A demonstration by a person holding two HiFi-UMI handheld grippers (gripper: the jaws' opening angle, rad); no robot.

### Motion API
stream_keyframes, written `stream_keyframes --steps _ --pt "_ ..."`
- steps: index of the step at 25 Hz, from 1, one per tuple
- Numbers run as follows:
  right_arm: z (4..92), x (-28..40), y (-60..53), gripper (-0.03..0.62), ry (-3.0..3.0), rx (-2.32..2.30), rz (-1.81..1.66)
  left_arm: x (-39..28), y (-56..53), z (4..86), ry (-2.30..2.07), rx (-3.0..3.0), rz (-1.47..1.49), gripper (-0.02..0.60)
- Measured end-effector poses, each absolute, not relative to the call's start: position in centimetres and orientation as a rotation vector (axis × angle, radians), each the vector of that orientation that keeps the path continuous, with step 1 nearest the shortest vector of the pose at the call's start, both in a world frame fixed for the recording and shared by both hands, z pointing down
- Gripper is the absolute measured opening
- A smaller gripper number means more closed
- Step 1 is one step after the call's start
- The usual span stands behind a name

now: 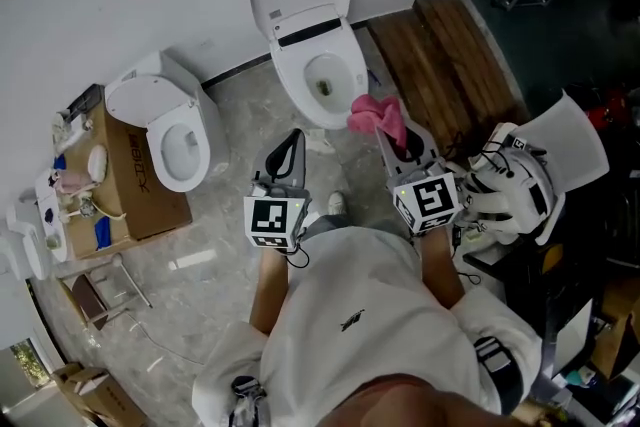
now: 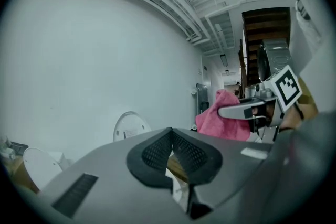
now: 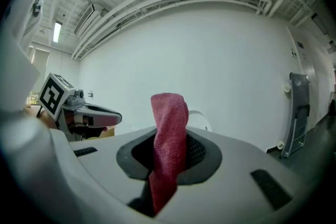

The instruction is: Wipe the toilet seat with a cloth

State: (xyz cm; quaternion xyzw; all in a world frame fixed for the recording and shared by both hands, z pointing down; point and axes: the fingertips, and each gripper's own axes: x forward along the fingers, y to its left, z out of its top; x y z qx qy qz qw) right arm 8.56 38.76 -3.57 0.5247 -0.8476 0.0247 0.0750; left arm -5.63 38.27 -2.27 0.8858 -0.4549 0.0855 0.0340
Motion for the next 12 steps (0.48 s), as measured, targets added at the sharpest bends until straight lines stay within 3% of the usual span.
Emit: stream_keyframes --steps 12 --pt "-2.1 7.5 32.7 0.052 -2.519 1.582 0.103 -6.9 31.6 -0.8 -1.381 2.711 0.271 0.011"
